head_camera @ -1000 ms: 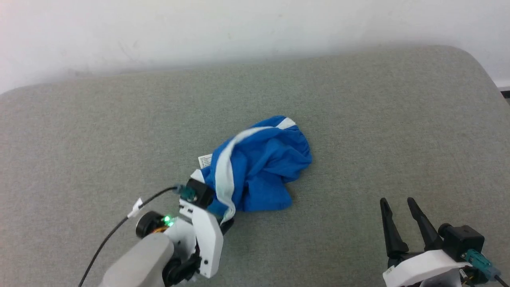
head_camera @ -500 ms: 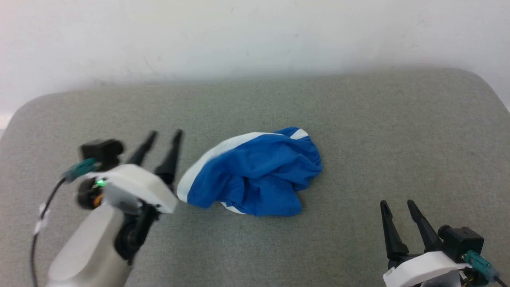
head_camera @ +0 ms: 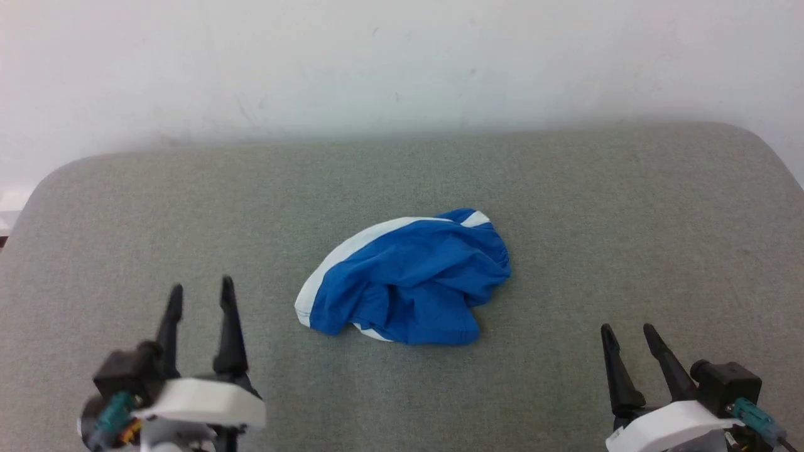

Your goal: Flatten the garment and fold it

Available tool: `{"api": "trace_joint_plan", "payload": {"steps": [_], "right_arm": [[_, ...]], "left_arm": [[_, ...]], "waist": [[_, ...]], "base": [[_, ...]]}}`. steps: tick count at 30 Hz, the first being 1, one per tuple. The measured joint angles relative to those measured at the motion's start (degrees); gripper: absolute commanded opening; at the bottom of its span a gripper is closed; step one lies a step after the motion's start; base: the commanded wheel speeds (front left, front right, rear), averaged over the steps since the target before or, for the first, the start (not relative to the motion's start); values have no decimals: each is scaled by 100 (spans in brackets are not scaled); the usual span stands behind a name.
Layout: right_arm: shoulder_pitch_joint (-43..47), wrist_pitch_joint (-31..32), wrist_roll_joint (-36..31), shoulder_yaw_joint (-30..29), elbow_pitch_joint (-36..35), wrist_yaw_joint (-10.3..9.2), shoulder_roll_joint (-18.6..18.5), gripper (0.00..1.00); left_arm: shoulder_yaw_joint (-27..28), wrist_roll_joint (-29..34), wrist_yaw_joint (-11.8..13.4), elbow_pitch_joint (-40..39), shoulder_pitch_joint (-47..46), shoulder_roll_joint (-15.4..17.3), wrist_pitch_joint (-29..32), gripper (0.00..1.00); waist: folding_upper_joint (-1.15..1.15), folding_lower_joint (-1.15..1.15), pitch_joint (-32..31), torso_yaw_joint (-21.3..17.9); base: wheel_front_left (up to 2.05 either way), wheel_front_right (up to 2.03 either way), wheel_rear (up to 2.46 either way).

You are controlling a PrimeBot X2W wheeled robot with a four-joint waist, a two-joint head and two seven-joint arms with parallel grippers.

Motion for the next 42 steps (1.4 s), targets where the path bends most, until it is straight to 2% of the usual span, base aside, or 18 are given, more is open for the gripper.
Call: {"api": "trace_joint_plan", "payload": {"steps": [4, 9, 12, 15, 24, 29, 36, 37, 38, 42], "right_arm": [[-8, 114, 0, -11, 22, 0, 2, 100], [-410, 445, 85, -19, 119, 0, 1, 100], [-909, 906, 37, -44, 338, -1, 2, 100], [-1539, 1628, -104, -81, 730, -1, 1, 100], [-3482, 3307, -798, 135, 1783, -3, -1, 100], [-3940, 4041, -1283, 144, 2491, -3, 4, 100], [-4109, 4401, -1636, -22, 2910, -4, -9, 100], [-4134, 4369, -1642, -35, 2897, -4, -14, 63], [-4149, 4315, -1642, -34, 2889, -4, -15, 2], [-4142, 4016, -1536, 48, 2852, -1, 21, 0]], "left_arm": [[155, 302, -247, 1, 252, -411, -1, 100], [315, 582, -580, 89, 252, -668, 0, 100], [394, 711, -737, 147, 224, -751, -1, 100], [456, 839, -872, 181, 147, -825, -1, 100], [554, 1025, -1247, 312, -353, -1056, 0, 100], [606, 1061, -1424, 393, -602, -1168, -1, 100], [672, 1084, -1534, 536, -660, -1223, 0, 100], [689, 1110, -1538, 542, -660, -1230, 0, 100], [709, 1120, -1538, 544, -659, -1234, 0, 100], [804, 1206, -1541, 560, -655, -1241, 0, 100]], "waist": [[0, 0, 19, 38], [0, 0, 104, 124], [0, 1, 208, 174], [0, 1, 329, 245], [0, 2, 845, 595], [0, 1, 1092, 922], [0, 1, 1403, 1290], [0, 1, 1433, 1326], [0, 1, 1458, 1352], [0, 1, 1446, 1351]], "base": [[0, 0, 0], [0, 0, 0], [0, 0, 0], [0, 0, 0], [0, 0, 0], [0, 0, 0], [0, 0, 0], [0, 0, 0], [0, 0, 0], [0, 0, 0]]}}
